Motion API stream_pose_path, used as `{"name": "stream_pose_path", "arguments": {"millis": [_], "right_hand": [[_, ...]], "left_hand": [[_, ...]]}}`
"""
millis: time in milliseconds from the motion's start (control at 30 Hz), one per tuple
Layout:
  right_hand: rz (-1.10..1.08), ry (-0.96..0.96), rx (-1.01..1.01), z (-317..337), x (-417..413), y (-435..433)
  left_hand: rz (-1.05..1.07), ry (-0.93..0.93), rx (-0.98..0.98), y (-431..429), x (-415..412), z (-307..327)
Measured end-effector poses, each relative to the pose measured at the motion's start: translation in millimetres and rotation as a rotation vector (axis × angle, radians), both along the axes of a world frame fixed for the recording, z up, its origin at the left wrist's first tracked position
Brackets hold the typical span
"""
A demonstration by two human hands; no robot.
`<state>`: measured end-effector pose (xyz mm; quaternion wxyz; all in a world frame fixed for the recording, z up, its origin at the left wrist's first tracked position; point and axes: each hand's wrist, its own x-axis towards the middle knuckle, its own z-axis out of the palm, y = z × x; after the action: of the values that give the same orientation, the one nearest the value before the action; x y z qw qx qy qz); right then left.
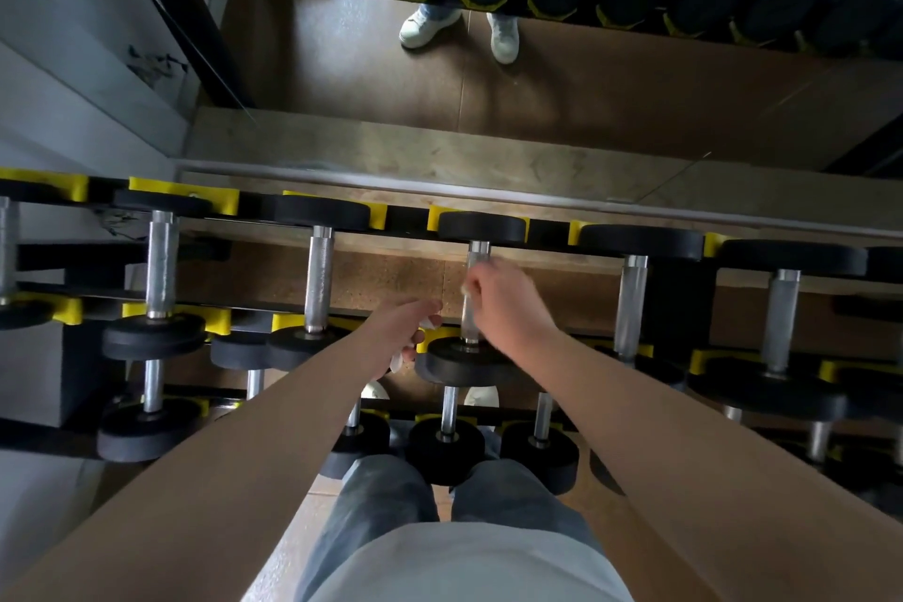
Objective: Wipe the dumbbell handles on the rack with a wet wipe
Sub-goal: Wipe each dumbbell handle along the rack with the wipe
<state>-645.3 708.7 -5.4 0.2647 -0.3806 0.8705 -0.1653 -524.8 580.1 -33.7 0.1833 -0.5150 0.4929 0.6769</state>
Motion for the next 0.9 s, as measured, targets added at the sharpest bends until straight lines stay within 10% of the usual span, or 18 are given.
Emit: {"name": "stream_pose_path", "arguments": {"millis": [167, 567, 900], "right_hand": [[0.072, 0.186, -0.014, -6.5, -6.8, -9.4], [0.248, -0.137, 0.206, -5.2, 7.2, 13.8], [-0.946, -0.73, -0.214, -13.6, -15.7, 18.4]], "left_hand": [[-0.003, -0.083, 0.0, -1.3, -3.3, 2.6], [-0.003, -0.119, 0.0, 1.9, -10.1, 0.7], [0.028, -0.085, 0.063, 2.5, -11.7, -5.8]]}}
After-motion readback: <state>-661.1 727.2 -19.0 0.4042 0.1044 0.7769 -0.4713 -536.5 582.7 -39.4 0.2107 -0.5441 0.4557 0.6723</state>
